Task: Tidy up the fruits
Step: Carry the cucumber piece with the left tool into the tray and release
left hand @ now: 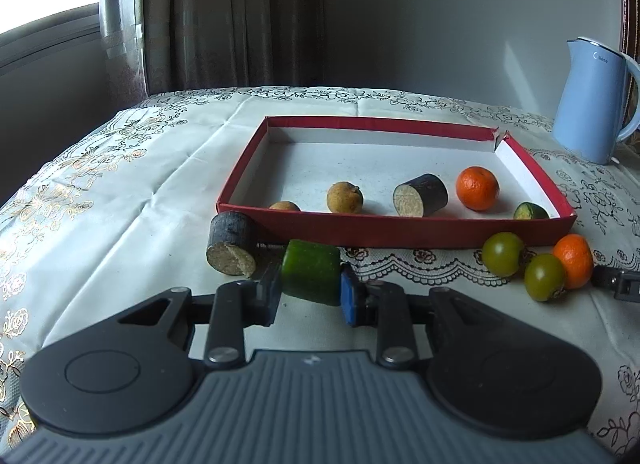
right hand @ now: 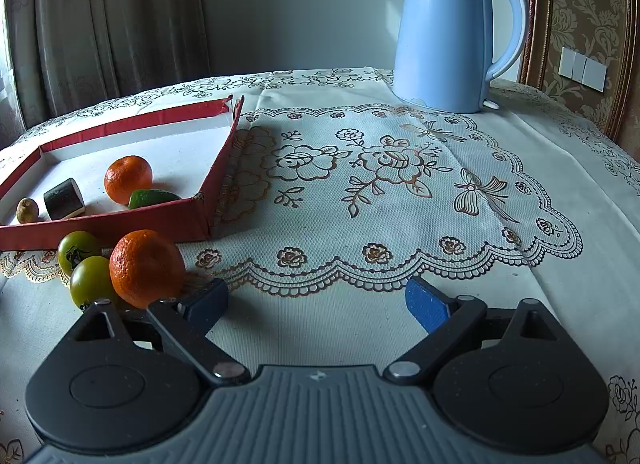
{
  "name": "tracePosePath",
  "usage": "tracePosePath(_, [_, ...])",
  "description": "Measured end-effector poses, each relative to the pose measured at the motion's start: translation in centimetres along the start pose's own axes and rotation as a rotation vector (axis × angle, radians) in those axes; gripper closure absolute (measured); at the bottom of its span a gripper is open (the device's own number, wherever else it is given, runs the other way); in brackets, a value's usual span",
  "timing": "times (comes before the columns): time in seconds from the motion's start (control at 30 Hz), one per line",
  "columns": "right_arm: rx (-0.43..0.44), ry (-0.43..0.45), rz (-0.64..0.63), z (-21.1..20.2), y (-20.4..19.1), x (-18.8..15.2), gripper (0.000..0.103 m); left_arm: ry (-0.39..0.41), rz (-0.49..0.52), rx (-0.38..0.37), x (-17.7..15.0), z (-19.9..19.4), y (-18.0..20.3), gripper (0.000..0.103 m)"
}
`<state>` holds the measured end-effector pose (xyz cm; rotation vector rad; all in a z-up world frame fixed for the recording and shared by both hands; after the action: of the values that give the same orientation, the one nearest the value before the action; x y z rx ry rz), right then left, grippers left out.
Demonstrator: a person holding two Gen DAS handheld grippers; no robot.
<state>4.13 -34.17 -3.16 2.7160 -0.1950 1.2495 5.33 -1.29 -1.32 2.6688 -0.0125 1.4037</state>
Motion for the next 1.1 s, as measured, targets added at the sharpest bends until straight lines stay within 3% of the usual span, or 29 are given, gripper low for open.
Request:
tracePosePath(0.53, [0.000,0.000,-0.001,0.0,0.0,0.0,0.007,0.025,0.016,-0.002,0.8,-0.3,0.6,0.076])
tracePosePath(1.1, [0.024,0.004,0.012,0.0,0.2,0.0,0.003,0.057,0.004,0.040,7.0,5.4,1.5,0.076])
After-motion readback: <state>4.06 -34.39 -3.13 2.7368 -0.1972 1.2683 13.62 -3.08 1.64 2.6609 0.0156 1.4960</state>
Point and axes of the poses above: each gripper's, at about its wrist camera, not at the fingertips, and z roughly the way its jaws point, y to its right, x to its top, the point moved 2 cm from there along z, roughly the way its jaws point, and after that the axes turned 8 degrees about -z, right-handed, at the moved point
